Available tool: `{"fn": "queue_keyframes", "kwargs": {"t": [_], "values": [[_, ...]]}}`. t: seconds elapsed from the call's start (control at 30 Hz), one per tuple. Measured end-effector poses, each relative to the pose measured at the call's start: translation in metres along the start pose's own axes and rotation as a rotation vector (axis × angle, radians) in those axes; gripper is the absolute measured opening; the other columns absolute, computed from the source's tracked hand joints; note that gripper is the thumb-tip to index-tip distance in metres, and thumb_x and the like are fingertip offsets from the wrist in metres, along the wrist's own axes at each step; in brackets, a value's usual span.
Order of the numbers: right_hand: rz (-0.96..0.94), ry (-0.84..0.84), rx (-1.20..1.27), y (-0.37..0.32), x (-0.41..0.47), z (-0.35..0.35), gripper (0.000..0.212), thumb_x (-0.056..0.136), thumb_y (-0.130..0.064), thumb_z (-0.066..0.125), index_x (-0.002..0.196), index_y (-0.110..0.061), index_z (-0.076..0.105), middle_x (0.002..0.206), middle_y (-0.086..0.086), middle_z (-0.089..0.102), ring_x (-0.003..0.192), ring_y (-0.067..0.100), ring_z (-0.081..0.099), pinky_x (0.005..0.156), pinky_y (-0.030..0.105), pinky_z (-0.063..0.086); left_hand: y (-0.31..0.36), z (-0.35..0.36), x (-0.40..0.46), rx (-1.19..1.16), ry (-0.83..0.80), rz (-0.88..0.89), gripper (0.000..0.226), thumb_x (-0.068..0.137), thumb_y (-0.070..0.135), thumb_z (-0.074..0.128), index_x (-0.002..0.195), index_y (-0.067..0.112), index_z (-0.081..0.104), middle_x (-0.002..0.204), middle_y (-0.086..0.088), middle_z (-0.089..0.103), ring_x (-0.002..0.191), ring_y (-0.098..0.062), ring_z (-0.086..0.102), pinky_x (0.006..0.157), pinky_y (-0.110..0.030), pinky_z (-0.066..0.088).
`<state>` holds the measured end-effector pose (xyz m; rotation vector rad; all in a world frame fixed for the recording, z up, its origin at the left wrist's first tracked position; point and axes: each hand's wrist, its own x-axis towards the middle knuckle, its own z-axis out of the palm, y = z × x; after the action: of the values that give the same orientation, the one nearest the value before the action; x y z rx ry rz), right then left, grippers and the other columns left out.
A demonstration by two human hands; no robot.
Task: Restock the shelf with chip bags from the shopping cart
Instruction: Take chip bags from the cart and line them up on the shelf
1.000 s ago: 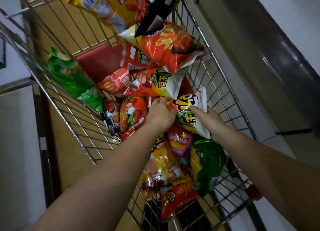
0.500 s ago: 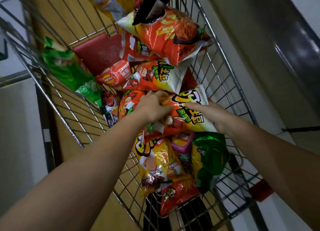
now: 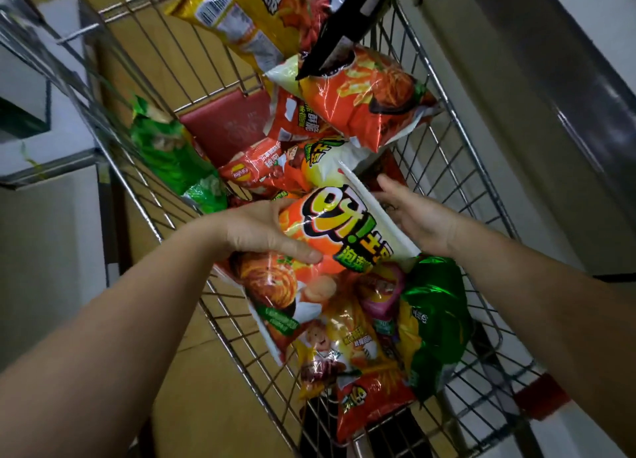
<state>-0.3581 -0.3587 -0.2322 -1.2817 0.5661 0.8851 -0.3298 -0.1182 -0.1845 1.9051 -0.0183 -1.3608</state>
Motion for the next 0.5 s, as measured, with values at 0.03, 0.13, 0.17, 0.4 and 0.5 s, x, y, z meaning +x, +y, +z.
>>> {"fn": "queue_keyframes", "kwargs": {"t": [0.03, 0.13, 0.17, 0.4, 0.5], "values": [[-0.011, 0.100, 0.046, 0.000, 0.005, 0.002, 0.041, 0.087, -0.051, 0.051, 0.110, -0.018, 0.060, 0.093, 0.007, 0.066, 0.083, 0.021, 0.063, 0.068, 0.031, 0.052, -0.005, -0.007, -0.007, -0.021, -0.004, 0.005, 0.115, 0.020, 0.052, 0.093, 0.124, 0.031, 0.049, 0.106, 0.007, 0.071, 0.097, -0.016, 0.069, 0.086, -0.034, 0.053], [-0.046, 0.238, 0.097, 0.003, 0.017, 0.012, 0.014, 0.093, -0.027, 0.052, 0.095, -0.016, 0.060, 0.072, 0.001, 0.065, 0.070, 0.019, 0.058, 0.064, 0.032, 0.049, -0.012, -0.021, -0.027, -0.203, -0.052, 0.065, 0.115, 0.021, 0.049, 0.094, 0.125, 0.028, 0.050, 0.111, -0.003, 0.071, 0.099, -0.026, 0.069, 0.079, -0.037, 0.057], [-0.059, 0.219, 0.060, 0.004, 0.020, 0.017, 0.008, 0.093, -0.020, 0.052, 0.097, -0.016, 0.059, 0.076, 0.001, 0.064, 0.071, 0.018, 0.057, 0.065, 0.031, 0.048, -0.014, -0.023, -0.031, -0.291, -0.049, 0.100, 0.110, 0.024, 0.047, 0.094, 0.124, 0.027, 0.052, 0.112, -0.006, 0.070, 0.098, -0.028, 0.069, 0.076, -0.036, 0.058], [-0.087, 0.128, 0.123, -0.003, 0.038, 0.049, 0.034, 0.091, -0.019, 0.056, 0.125, -0.016, 0.054, 0.111, 0.004, 0.062, 0.097, 0.021, 0.058, 0.073, 0.033, 0.049, -0.011, -0.012, -0.019, -0.528, 0.310, 0.160, 0.101, 0.030, 0.036, 0.093, 0.122, 0.026, 0.053, 0.099, -0.001, 0.074, 0.085, -0.020, 0.072, 0.061, -0.029, 0.058], [-0.083, 0.224, 0.232, -0.007, 0.045, 0.057, 0.044, 0.088, -0.026, 0.063, 0.129, -0.014, 0.051, 0.122, 0.005, 0.060, 0.100, 0.023, 0.059, 0.072, 0.030, 0.049, -0.012, -0.004, -0.009, -0.592, 0.439, 0.164, 0.087, 0.053, 0.027, 0.088, 0.130, 0.023, 0.048, 0.108, -0.002, 0.071, 0.087, -0.018, 0.071, 0.064, -0.028, 0.058]]}}
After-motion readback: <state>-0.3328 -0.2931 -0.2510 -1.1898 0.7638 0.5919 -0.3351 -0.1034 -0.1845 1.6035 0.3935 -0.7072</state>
